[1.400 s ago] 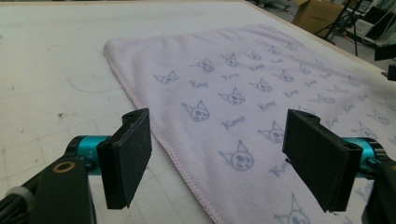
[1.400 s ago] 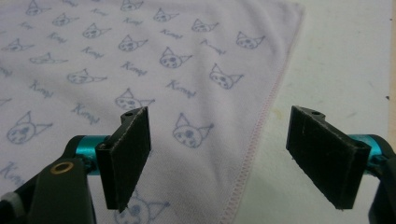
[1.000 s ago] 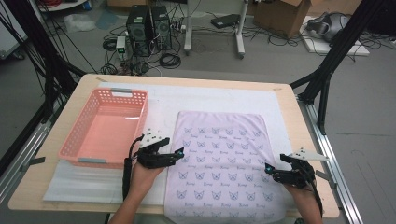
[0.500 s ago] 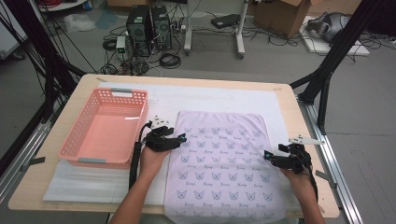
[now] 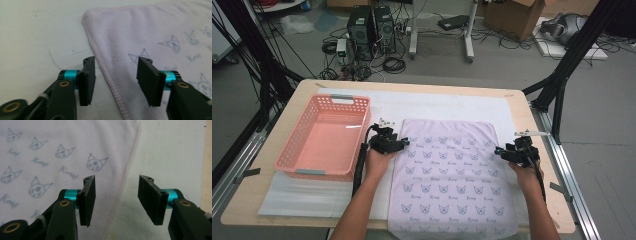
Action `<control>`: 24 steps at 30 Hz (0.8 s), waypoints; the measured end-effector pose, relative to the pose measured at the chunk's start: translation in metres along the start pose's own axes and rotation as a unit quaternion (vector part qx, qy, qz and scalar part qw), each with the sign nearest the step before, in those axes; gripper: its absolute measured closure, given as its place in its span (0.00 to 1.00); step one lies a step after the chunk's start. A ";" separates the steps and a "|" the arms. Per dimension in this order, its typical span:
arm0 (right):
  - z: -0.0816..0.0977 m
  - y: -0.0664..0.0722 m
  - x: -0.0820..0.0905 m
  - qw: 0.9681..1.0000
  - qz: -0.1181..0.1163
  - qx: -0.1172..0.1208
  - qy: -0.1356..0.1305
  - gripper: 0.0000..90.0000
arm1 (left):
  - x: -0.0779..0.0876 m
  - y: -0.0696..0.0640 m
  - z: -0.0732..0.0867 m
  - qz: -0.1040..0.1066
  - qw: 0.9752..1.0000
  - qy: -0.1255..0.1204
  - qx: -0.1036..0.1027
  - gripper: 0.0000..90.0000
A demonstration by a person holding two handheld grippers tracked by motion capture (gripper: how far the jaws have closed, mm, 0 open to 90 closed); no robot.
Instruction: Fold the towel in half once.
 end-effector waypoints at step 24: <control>0.000 0.002 -0.010 1.000 -0.003 0.010 0.021 0.98 | 0.009 -0.007 -0.005 -0.007 0.999 -0.030 -0.023 0.98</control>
Point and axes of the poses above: each handheld gripper's, and its own axes: x roughly backward along the jaws, z roughly out of its underside, y roughly to its left, the point moved 3 cm from there along -x, roughly forward along the jaws, and after that the axes turned 15 degrees about -z, right-handed, at the moved point
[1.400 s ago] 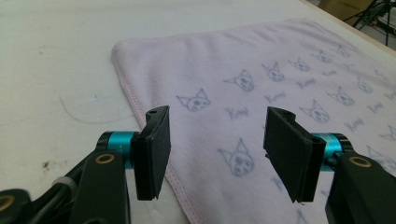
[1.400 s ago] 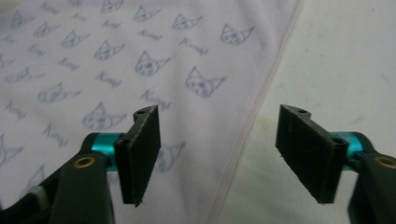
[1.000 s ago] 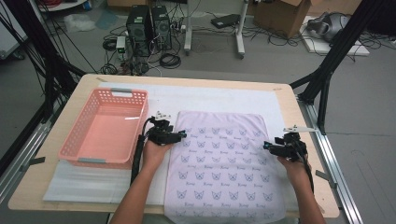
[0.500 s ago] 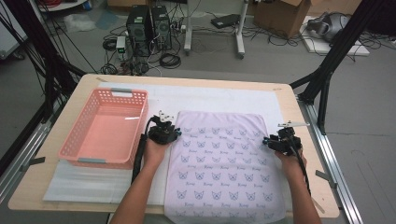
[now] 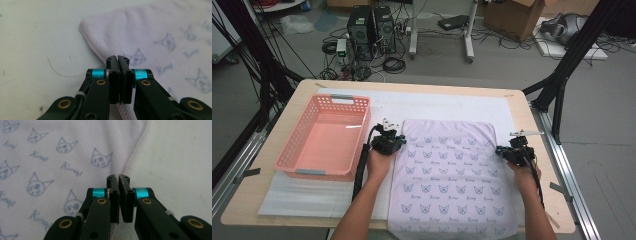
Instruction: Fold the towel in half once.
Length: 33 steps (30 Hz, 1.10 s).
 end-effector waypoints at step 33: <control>-0.050 -0.002 0.044 0.991 -0.005 0.002 -0.133 0.98 | 0.036 0.020 -0.067 0.001 0.996 -0.065 0.060 0.97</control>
Point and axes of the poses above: each handheld gripper's, and its own axes: x roughly backward along the jaws, z roughly out of its underside, y roughly to its left, the point moved 3 cm from there along -x, roughly forward along the jaws, and after that the axes turned 15 degrees about -z, right-handed, at the moved point
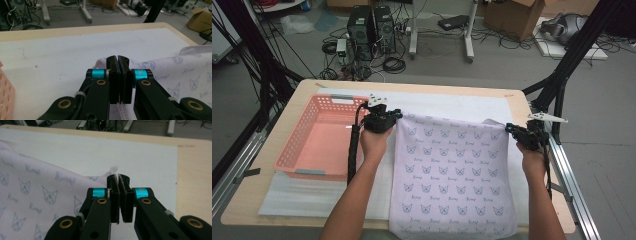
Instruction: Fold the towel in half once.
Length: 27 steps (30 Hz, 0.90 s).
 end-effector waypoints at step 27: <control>0.096 0.050 0.067 0.997 -0.074 0.016 0.030 0.98 | 0.099 -0.010 0.104 0.087 0.995 0.017 -0.040 0.97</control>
Point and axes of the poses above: each handheld gripper's, and its own axes: x roughly backward along the jaws, z roughly out of its underside, y roughly to its left, the point moved 3 cm from there along -x, roughly forward along the jaws, and after that the axes turned 15 degrees about -z, right-handed, at the moved point
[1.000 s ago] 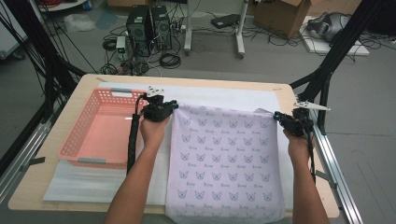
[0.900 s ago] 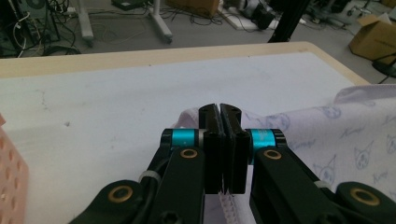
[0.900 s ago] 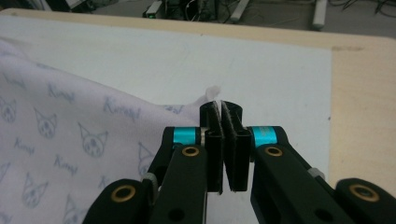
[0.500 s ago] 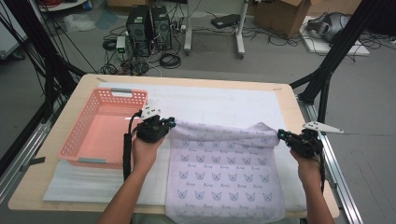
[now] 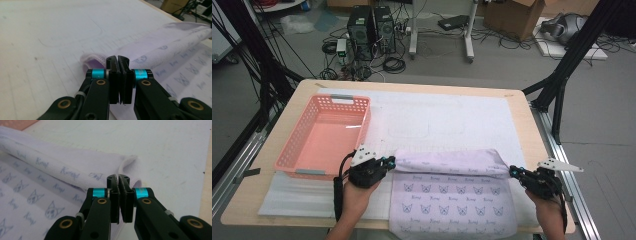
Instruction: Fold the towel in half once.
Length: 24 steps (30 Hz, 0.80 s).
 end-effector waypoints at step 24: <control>-0.021 -0.027 -0.052 0.995 0.051 -0.043 0.072 0.67 | -0.070 0.017 0.001 -0.024 0.998 0.061 0.014 0.81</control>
Point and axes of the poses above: each handheld gripper's, and its own axes: x roughly backward along the jaws, z roughly out of its underside, y roughly to its left, the point moved 3 cm from there along -x, roughly forward along the jaws, and after that the axes turned 15 degrees about -z, right-handed, at the moved point
